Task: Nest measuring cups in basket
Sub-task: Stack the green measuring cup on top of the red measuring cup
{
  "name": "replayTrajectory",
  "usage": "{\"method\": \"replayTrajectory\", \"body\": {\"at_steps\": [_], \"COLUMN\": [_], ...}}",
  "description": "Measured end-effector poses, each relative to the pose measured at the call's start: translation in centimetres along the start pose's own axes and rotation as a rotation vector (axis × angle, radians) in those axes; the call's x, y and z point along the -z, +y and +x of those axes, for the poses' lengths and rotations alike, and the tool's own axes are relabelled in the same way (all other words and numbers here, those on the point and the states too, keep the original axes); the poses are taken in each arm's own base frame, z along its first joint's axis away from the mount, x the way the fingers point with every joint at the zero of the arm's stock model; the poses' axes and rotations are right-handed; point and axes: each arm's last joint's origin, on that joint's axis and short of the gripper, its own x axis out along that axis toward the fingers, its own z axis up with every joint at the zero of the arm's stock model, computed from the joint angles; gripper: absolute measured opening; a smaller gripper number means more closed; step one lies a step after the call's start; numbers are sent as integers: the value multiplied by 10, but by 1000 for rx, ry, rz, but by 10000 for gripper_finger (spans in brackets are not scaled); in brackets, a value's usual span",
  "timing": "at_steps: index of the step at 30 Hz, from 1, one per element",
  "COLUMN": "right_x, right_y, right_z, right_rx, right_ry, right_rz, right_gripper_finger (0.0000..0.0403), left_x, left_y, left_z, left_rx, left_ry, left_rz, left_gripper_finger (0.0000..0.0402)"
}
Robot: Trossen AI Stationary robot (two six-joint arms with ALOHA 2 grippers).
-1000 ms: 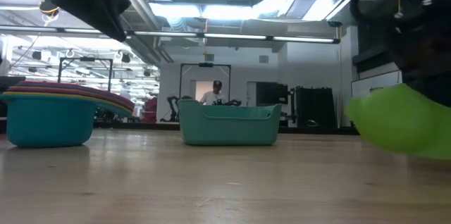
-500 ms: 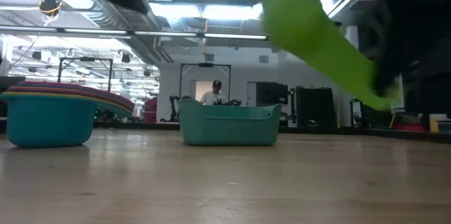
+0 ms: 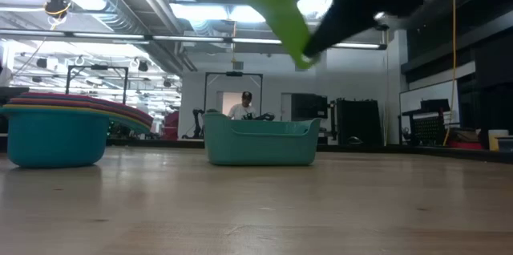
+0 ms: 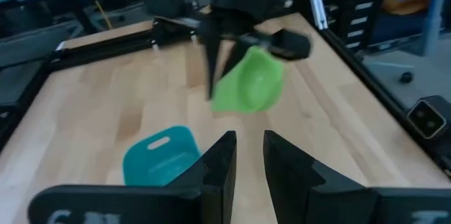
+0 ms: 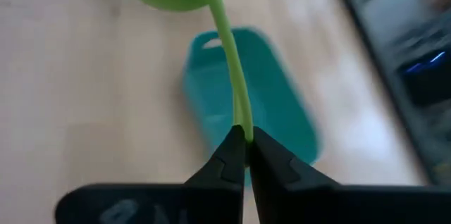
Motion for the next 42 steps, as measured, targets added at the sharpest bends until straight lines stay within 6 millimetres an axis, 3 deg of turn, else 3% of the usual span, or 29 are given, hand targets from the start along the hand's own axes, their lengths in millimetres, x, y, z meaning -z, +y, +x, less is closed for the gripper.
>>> {"method": "replayTrajectory", "body": {"at_steps": [8, 16, 24, 33, 42], "right_x": [-21, -31, -46, -60, -74], "right_y": [-25, -54, -66, -67, -69], "right_z": [23, 46, 50, 46, 41], "right_rx": [158, 229, 405, 467, 488], "right_ry": [-74, -44, -64, -117, -204], "right_rz": [-254, -309, -484, -594, -675], "right_gripper_finger": [12, 12, 12, 13, 13], "left_x": [-2, -9, -9, -19, -17], "left_y": [-1, -1, 3, 17, 29], "left_z": [0, -1, -1, -27, -38], "left_rx": [20, 17, -97, -321, -302], "left_ry": [-24, -87, -85, -199, -244], "left_rz": [-58, -50, -81, -343, -722], "left_gripper_finger": [67, 93, 100, 98, 97]}}
